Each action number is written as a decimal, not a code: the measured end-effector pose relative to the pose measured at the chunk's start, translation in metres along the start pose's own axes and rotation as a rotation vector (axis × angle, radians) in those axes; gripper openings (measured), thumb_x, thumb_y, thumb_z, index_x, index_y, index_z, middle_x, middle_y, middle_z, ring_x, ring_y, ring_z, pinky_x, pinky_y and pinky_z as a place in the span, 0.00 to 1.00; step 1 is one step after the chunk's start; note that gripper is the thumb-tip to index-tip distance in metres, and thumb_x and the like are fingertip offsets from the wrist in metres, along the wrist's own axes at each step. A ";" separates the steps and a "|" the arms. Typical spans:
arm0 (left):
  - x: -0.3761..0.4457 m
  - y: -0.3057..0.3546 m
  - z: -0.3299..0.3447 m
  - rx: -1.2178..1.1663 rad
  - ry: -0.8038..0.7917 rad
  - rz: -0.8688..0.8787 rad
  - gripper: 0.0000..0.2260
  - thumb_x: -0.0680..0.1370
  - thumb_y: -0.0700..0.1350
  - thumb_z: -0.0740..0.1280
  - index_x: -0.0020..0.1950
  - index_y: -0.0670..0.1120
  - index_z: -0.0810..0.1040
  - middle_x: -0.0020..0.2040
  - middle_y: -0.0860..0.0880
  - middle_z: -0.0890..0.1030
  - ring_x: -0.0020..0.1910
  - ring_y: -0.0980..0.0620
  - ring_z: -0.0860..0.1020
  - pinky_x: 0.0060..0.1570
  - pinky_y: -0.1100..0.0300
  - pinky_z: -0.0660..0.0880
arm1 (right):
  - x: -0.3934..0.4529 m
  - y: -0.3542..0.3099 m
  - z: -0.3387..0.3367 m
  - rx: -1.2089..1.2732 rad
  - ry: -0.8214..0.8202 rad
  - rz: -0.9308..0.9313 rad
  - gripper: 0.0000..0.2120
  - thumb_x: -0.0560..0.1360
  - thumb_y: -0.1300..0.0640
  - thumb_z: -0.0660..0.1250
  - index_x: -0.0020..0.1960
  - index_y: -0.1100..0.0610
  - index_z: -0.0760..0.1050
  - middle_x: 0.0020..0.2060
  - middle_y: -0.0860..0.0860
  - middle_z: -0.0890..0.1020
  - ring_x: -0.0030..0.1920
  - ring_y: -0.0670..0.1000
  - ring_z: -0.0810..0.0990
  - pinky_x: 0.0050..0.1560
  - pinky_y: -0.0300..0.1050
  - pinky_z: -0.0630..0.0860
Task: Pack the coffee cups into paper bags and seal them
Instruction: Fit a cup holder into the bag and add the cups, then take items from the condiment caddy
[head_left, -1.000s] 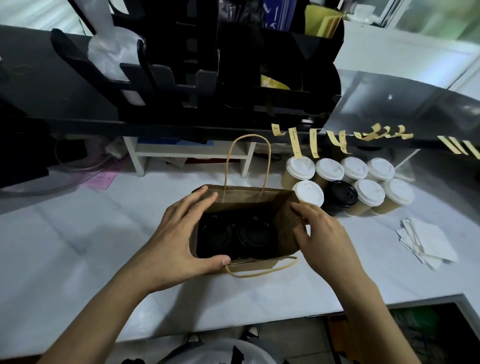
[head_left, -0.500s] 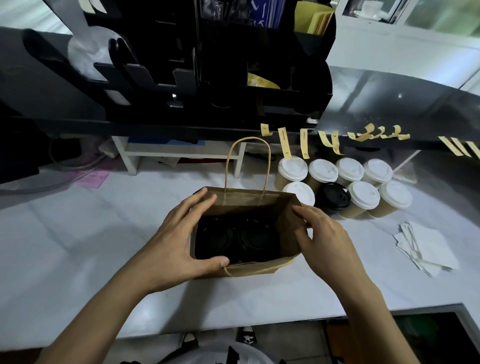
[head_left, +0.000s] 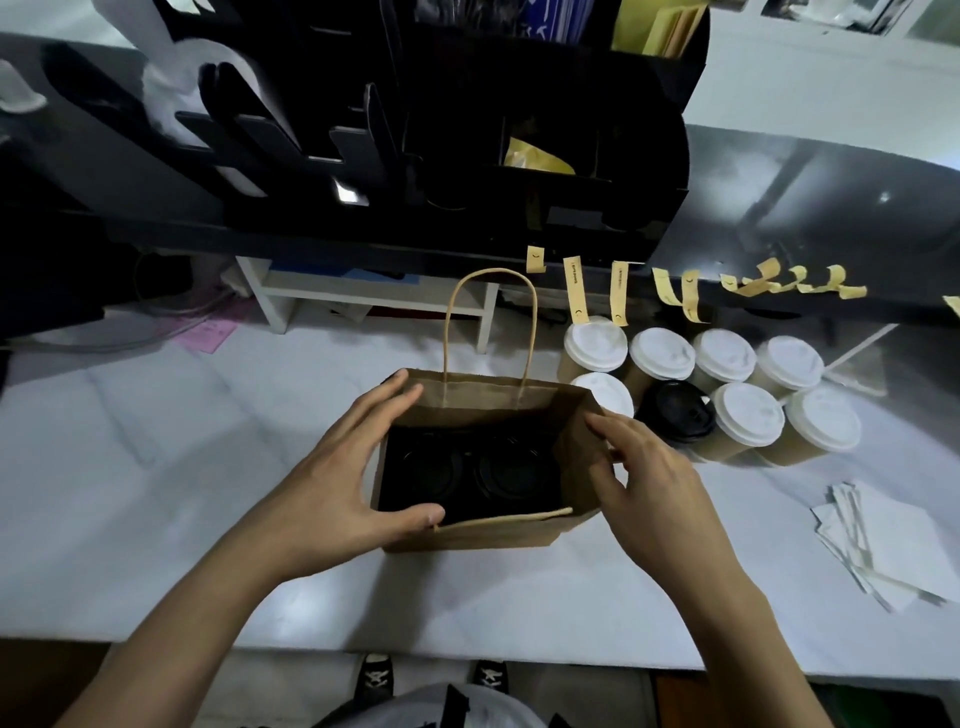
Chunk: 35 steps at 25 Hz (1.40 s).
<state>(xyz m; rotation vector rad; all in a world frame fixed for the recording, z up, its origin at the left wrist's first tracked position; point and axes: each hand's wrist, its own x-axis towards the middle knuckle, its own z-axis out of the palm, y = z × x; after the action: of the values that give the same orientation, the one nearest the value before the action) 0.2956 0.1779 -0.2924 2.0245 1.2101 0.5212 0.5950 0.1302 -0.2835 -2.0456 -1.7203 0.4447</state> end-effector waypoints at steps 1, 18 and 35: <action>0.000 0.000 0.002 -0.003 0.009 -0.008 0.45 0.69 0.67 0.74 0.79 0.67 0.52 0.79 0.70 0.48 0.77 0.67 0.53 0.74 0.48 0.64 | 0.002 0.001 0.000 0.011 -0.004 -0.008 0.21 0.80 0.58 0.64 0.72 0.50 0.75 0.70 0.42 0.76 0.60 0.49 0.80 0.56 0.47 0.77; 0.004 0.027 0.017 0.137 0.182 -0.137 0.30 0.78 0.51 0.71 0.77 0.63 0.63 0.77 0.69 0.56 0.77 0.62 0.56 0.75 0.50 0.60 | 0.011 0.017 -0.008 0.087 -0.092 -0.158 0.20 0.81 0.49 0.63 0.72 0.46 0.73 0.67 0.40 0.75 0.54 0.45 0.81 0.54 0.48 0.79; 0.033 0.108 -0.045 0.220 0.452 0.030 0.13 0.79 0.56 0.63 0.64 0.63 0.76 0.61 0.71 0.72 0.67 0.66 0.67 0.59 0.72 0.64 | 0.082 -0.050 -0.095 0.135 0.101 -0.457 0.14 0.81 0.44 0.63 0.66 0.41 0.75 0.52 0.35 0.75 0.50 0.37 0.78 0.46 0.29 0.72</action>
<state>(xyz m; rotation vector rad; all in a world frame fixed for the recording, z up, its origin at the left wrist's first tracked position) 0.3459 0.1900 -0.1828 2.1803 1.5596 0.9327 0.6148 0.2071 -0.1740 -1.4920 -1.9596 0.2924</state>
